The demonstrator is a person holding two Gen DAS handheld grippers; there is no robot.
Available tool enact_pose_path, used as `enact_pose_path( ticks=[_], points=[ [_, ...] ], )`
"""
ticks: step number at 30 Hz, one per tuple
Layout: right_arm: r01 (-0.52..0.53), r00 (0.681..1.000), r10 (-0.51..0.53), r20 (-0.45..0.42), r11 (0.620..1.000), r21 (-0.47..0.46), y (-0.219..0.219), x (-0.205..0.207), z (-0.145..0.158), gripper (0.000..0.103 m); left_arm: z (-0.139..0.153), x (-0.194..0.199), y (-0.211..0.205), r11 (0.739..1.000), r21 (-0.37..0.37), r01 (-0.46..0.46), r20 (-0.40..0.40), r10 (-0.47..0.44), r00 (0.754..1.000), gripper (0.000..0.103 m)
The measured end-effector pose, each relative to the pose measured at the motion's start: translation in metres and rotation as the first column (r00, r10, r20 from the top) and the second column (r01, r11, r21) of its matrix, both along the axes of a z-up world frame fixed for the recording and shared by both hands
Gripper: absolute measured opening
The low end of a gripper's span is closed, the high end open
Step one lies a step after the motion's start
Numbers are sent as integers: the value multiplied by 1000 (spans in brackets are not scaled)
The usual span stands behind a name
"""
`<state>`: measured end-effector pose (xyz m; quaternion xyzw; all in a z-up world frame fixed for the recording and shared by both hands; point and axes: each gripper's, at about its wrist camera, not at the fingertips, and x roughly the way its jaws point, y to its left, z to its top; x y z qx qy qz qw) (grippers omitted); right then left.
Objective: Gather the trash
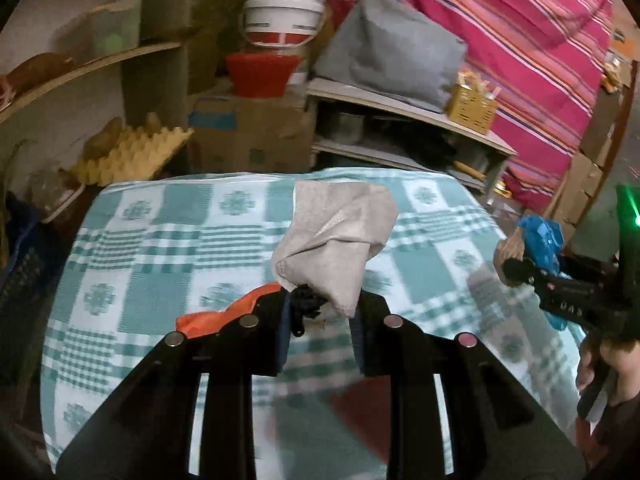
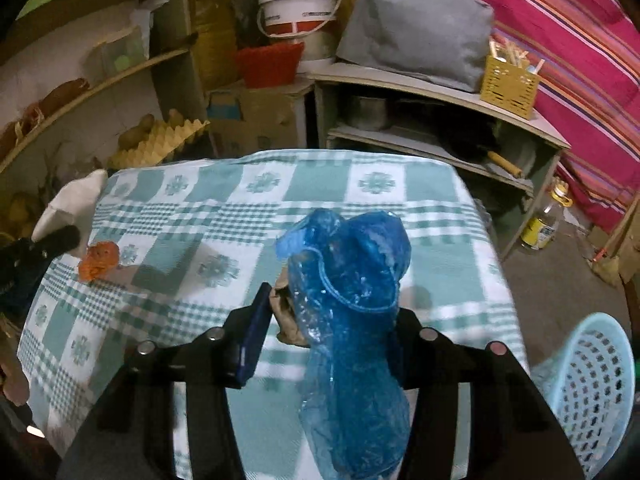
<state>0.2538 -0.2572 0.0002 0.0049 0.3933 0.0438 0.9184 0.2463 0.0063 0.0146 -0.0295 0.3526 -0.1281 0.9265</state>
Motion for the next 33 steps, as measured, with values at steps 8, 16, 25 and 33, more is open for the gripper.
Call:
enact_pose_path(
  ticks=[8,16,25,33],
  points=[
    [40,999,-40,25,999,-4,-53,-37,20,50,11,-15,-34,999,-37,34,-22,-35,999,23],
    [101,995,-102,13,995,21,-102,-65,14,50,23,-21,-70,997,-30,66,-27,-67,997,24],
    [163,987,-163,8,986,45,-155,-94,12,50,32,-21,-115,993,-39,109,-29,-110,993,28],
    [231,972,-232,27,971,59,-206,-116,19,50,34,-31,-171,984,-8,176,-12,-177,984,26]
  ],
)
